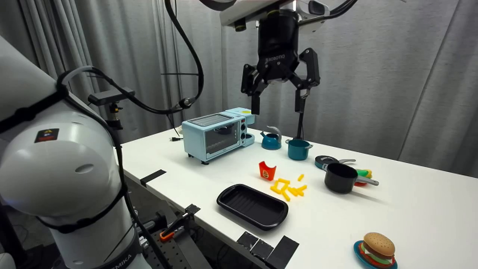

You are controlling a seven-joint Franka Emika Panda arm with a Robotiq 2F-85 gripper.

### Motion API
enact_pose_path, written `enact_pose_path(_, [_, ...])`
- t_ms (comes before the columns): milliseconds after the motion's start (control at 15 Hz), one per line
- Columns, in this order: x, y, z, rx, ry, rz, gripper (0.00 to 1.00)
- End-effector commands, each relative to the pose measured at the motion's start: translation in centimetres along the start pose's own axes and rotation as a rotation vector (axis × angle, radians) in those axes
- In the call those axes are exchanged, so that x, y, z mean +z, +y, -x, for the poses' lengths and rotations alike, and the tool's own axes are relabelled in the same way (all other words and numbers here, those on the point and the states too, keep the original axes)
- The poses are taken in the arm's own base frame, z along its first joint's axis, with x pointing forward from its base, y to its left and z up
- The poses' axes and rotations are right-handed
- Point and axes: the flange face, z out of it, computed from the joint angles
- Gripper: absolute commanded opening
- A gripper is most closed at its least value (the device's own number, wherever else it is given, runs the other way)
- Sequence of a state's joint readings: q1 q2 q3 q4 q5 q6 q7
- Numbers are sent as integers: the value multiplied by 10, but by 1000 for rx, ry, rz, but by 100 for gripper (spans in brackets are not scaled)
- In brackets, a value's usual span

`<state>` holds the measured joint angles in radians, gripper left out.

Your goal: Put a plastic french fry in the red packet

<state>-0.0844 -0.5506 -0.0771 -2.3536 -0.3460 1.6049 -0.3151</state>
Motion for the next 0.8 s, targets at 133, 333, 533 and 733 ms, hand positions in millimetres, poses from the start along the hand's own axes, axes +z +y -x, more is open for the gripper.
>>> enact_pose_path(133, [-93,-12,-4,0,79,-16,100])
enact_pose_path(333, [-158,-24,-6,2,130,-16,100])
enact_pose_path(533, [-152,-25,3,-6,154,10,100])
enact_pose_path(733, [-153,-25,-5,-6,144,7,100])
